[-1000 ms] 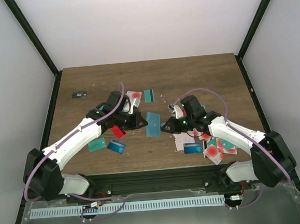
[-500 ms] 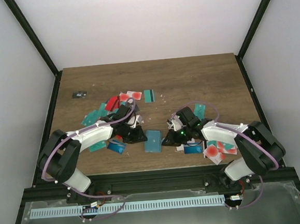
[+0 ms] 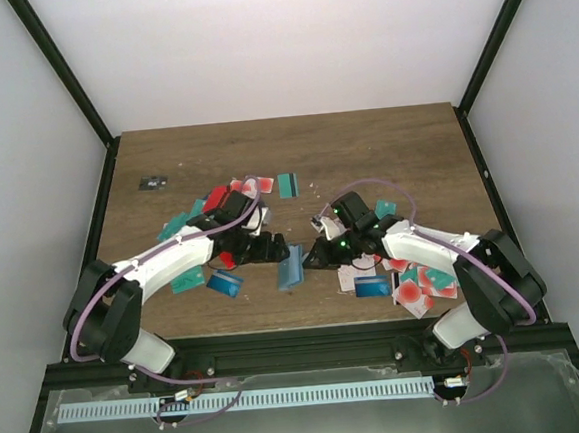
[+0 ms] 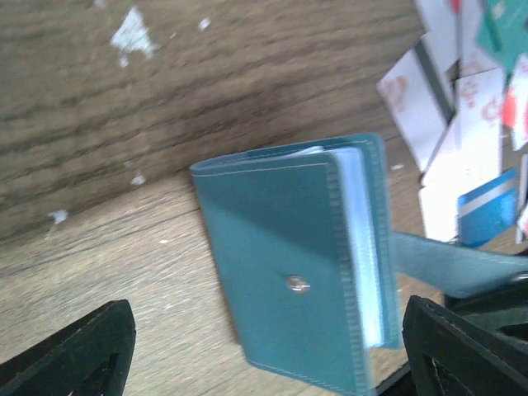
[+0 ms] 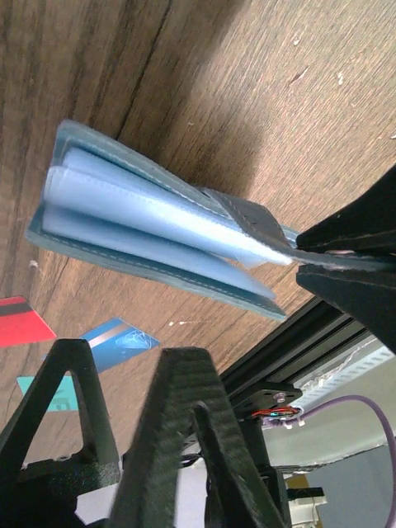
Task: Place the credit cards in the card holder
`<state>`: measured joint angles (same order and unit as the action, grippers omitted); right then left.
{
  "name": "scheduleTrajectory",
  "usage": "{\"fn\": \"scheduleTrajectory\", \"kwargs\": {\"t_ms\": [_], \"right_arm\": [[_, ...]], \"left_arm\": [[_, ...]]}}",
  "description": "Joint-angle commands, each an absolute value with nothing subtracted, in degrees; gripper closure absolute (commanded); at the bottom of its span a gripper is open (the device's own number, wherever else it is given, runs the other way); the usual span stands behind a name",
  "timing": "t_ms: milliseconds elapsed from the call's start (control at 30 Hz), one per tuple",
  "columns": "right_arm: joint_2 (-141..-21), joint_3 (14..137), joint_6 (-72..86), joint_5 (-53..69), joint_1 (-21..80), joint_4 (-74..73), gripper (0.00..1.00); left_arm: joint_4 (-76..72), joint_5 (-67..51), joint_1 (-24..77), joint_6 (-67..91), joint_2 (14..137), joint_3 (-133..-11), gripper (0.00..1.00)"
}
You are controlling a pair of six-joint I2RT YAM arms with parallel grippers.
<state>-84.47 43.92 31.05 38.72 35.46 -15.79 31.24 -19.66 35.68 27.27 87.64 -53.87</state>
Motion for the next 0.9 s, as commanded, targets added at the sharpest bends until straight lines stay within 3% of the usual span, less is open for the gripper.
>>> {"fn": "scheduleTrajectory", "kwargs": {"t_ms": [0,500,867], "right_arm": [[-82.92,47.04,28.02,39.75,35.88,-19.84,0.99],[-81.54,46.46,26.84,39.2,35.86,-20.68,0.99],[-81.15,45.01,25.88,36.93,35.86,-21.91,0.99]], "left_arm": [[32.47,-19.62,37.15,25.32,86.53,-56.94,0.08],[31.96,-18.86,38.32,25.31,92.91,-58.52,0.12],[35.15,-10.8,38.68,26.15,91.0,-58.13,0.26]]}}
